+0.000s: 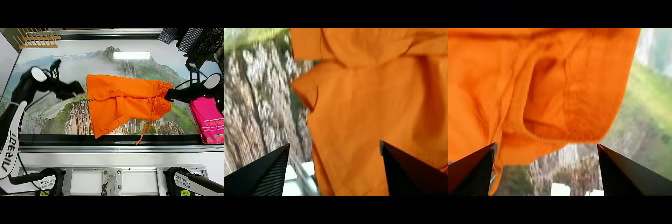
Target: Fold the clothes and pants, and hang the long-sleeved shirts on hangers.
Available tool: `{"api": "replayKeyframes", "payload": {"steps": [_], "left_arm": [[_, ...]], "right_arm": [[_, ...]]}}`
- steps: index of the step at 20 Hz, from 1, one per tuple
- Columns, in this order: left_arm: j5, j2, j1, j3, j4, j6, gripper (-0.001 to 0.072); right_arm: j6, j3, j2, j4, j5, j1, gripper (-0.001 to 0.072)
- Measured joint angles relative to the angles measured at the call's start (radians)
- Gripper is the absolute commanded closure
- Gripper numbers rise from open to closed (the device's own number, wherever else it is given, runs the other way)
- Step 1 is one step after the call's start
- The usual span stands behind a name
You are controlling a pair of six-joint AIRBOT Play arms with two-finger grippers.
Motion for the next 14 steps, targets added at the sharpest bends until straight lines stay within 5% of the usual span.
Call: {"api": "replayKeyframes", "payload": {"steps": [7, 14], "left_arm": [[0.103, 0.161, -0.143, -0.497, -0.170, 0.037, 0.0094], [0.214, 0.182, -0.274, -0.615, -0.272, 0.069, 0.0095]], "right_arm": [[-0.014, -0.123, 0.016, 0.060, -0.045, 0.000, 0.0033], [-0.031, -0.136, 0.017, 0.100, -0.093, 0.000, 0.0033]]}}
